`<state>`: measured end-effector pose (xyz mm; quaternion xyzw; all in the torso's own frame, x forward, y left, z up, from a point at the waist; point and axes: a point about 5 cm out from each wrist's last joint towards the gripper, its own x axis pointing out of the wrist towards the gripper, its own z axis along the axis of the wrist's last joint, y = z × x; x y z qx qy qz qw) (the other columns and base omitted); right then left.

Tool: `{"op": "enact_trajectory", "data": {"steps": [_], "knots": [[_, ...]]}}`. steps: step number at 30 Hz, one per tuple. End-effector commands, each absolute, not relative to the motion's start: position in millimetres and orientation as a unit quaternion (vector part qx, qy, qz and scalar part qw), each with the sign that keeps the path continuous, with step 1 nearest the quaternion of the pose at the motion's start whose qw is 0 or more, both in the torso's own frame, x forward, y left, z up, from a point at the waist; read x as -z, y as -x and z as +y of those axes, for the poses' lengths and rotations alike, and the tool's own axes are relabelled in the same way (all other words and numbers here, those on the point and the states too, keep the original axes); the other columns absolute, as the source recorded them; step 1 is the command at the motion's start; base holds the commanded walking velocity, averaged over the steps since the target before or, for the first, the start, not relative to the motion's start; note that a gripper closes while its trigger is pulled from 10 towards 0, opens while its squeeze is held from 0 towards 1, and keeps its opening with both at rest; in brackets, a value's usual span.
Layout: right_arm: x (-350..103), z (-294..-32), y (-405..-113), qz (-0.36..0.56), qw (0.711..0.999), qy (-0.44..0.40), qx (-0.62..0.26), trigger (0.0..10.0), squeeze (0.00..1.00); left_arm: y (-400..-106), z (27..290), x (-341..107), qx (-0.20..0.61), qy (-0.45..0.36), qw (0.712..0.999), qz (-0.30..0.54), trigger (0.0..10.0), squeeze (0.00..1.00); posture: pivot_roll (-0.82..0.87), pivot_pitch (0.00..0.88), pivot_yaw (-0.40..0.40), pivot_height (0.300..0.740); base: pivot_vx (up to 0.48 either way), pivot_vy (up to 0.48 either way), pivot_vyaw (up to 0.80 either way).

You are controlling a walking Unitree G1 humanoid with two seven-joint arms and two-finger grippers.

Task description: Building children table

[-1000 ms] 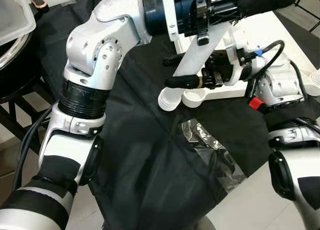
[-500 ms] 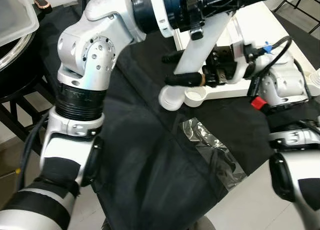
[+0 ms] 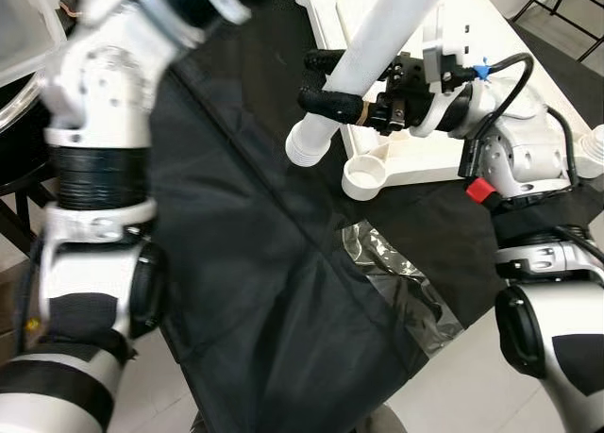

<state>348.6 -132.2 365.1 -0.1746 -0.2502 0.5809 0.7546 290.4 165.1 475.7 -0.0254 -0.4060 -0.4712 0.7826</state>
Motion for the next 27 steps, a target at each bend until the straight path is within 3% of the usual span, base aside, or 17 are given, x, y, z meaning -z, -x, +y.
{"op": "enact_trajectory", "data": {"steps": [1, 3, 5, 7, 12, 13, 14, 15, 16, 17, 18, 19, 20, 24, 25, 27], "knots": [[-376, -138, -347, -0.272, 0.757, 0.184, -0.564, 0.0, 0.0, -282, 179, -482, 0.444, 0.022, 0.787, -0.429, 10.0, 1.0, 0.05, 0.284, -0.033, 0.74, 0.0, 0.0, 0.0], [-381, -143, -351, -0.276, 0.774, 0.187, -0.539, 0.0, 0.0, -282, 217, -479, 0.356, 0.016, 0.826, -0.436, 10.0, 1.0, 0.05, 0.285, -0.035, 0.74, 0.0, 0.0, 0.0], [-381, -143, -351, -0.276, 0.774, 0.187, -0.539, 0.0, 0.0, -282, 217, -479, 0.356, 0.016, 0.826, -0.436, 10.0, 1.0, 0.05, 0.285, -0.035, 0.74, 0.0, 0.0, 0.0], [-389, -150, -356, -0.283, 0.796, 0.187, -0.502, 0.0, 0.0, -284, 255, -461, 0.277, 0.028, 0.861, -0.425, 10.0, 1.0, 0.05, 0.288, -0.042, 0.74, 0.0, 0.0, 0.0], [-396, -155, -359, -0.289, 0.812, 0.178, -0.475, 0.0, 0.0, -283, 269, -430, 0.269, 0.039, 0.882, -0.385, 10.0, 1.0, 0.05, 0.289, -0.044, 0.74, 0.0, 0.0, 0.0], [-398, -156, -360, -0.289, 0.816, 0.169, -0.472, 0.0, 0.0, -279, 261, -401, 0.308, 0.023, 0.891, -0.334, 10.0, 0.54, 0.05, 0.299, -0.042, 0.74, 0.0, 0.0, 0.0], [-398, -156, -360, -0.289, 0.816, 0.169, -0.472, 0.0, 0.0, -279, 261, -401, 0.308, 0.023, 0.891, -0.334, 10.0, 0.54, 0.05, 0.299, -0.042, 0.74, 0.0, 0.0, 0.0], [-398, -154, -360, -0.285, 0.814, 0.161, -0.48, 0.0, 0.0, -273, 248, -370, 0.35, 0.011, 0.894, -0.279, 10.0, 0.0, 0.05, 0.303, -0.042, 0.74, 0.0, 0.0, 0.0], [-398, -154, -360, -0.285, 0.814, 0.161, -0.48, 0.0, 0.0, -273, 248, -370, 0.35, 0.011, 0.894, -0.279, 10.0, 0.0, 0.05, 0.303, -0.042, 0.74, 0.0, 0.0, 0.0], [-396, -152, -359, -0.273, 0.805, 0.149, -0.506, 0.0, 0.0, -263, 228, -331, 0.406, -0.006, 0.891, -0.203, 10.0, 0.0, 0.05, 0.315, -0.043, 0.74, 0.0, 0.0, 0.0], [-396, -152, -359, -0.273, 0.805, 0.149, -0.506, 0.0, 0.0, -263, 228, -331, 0.406, -0.006, 0.891, -0.203, 10.0, 0.0, 0.05, 0.315, -0.043, 0.74, 0.0, 0.0, 0.0], [-392, -151, -357, -0.262, 0.791, 0.143, -0.534, 0.0, 0.0, -251, 211, -300, 0.446, -0.013, 0.882, -0.152, 10.0, 0.0, 0.05, 0.321, -0.04, 0.74, 0.0, 0.0, 0.0], [-392, -152, -356, -0.243, 0.779, 0.127, -0.564, 6.2, 0.0, -231, 189, -255, 0.468, -0.011, 0.879, -0.094, 10.0, 0.0, 0.05, 0.331, -0.042, 0.74, 0.0, 0.0, 0.0], [-393, -154, -356, -0.242, 0.776, 0.125, -0.569, 6.2, 0.0, -225, 183, -244, 0.46, 0.0, 0.883, -0.087, 10.0, 0.0, 0.05, 0.331, -0.042, 0.74, 0.0, 0.0, 0.0], [-393, -155, -358, -0.23, 0.78, 0.12, -0.57, 10.0, 0.0, -224, 178, -240, 0.451, 0.003, 0.888, -0.091, 10.0, 0.0, 0.05, 0.333, -0.043, 0.74, 0.0, 0.0, 0.0], [-393, -157, -361, -0.206, 0.789, 0.12, -0.566, 10.0, 0.0, -221, 168, -233, 0.438, -0.011, 0.894, -0.094, 10.0, 0.0, 0.05, 0.337, -0.043, 0.74, 0.0, 0.0, 0.0]]}}
